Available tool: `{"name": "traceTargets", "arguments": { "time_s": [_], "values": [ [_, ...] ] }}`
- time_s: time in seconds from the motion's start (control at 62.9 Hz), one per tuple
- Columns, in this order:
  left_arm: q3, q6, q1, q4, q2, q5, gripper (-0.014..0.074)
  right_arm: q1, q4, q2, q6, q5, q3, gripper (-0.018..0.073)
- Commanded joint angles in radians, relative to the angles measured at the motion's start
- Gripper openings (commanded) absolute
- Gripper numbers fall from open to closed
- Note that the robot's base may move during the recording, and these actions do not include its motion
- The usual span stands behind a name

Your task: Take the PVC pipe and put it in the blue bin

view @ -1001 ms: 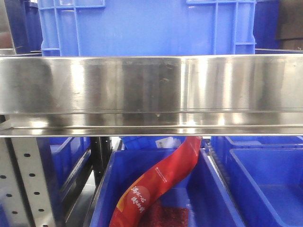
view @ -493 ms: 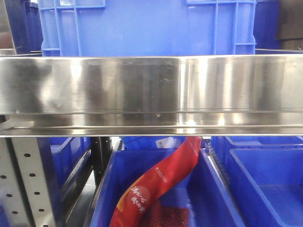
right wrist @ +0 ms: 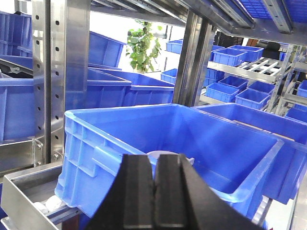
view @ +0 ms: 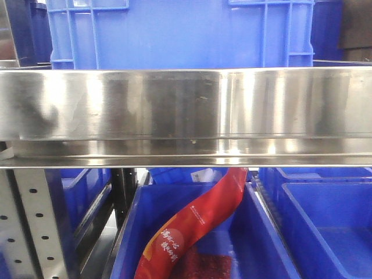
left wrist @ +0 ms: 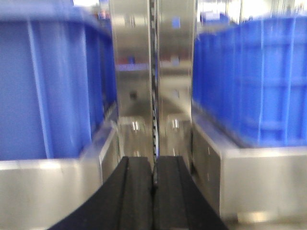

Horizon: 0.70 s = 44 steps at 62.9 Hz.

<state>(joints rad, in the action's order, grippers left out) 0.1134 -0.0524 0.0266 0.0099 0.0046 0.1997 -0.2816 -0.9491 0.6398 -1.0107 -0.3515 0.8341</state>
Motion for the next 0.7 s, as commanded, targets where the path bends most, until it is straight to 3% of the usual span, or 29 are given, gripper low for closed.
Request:
{"name": "traceTargets", "arguments": {
  "time_s": [0.0,0.684],
  "values": [
    [-0.004,0.001,-0.004,-0.002,-0.005,0.045,-0.0111,0.000,0.002,-0.004,-0.003,0.016,-0.001,-0.0162],
    [-0.020,0.001,-0.004,-0.002,-0.005,-0.014,-0.0111,0.000,0.002,-0.004,-0.003,0.016,-0.001,-0.0162]
  ]
}}
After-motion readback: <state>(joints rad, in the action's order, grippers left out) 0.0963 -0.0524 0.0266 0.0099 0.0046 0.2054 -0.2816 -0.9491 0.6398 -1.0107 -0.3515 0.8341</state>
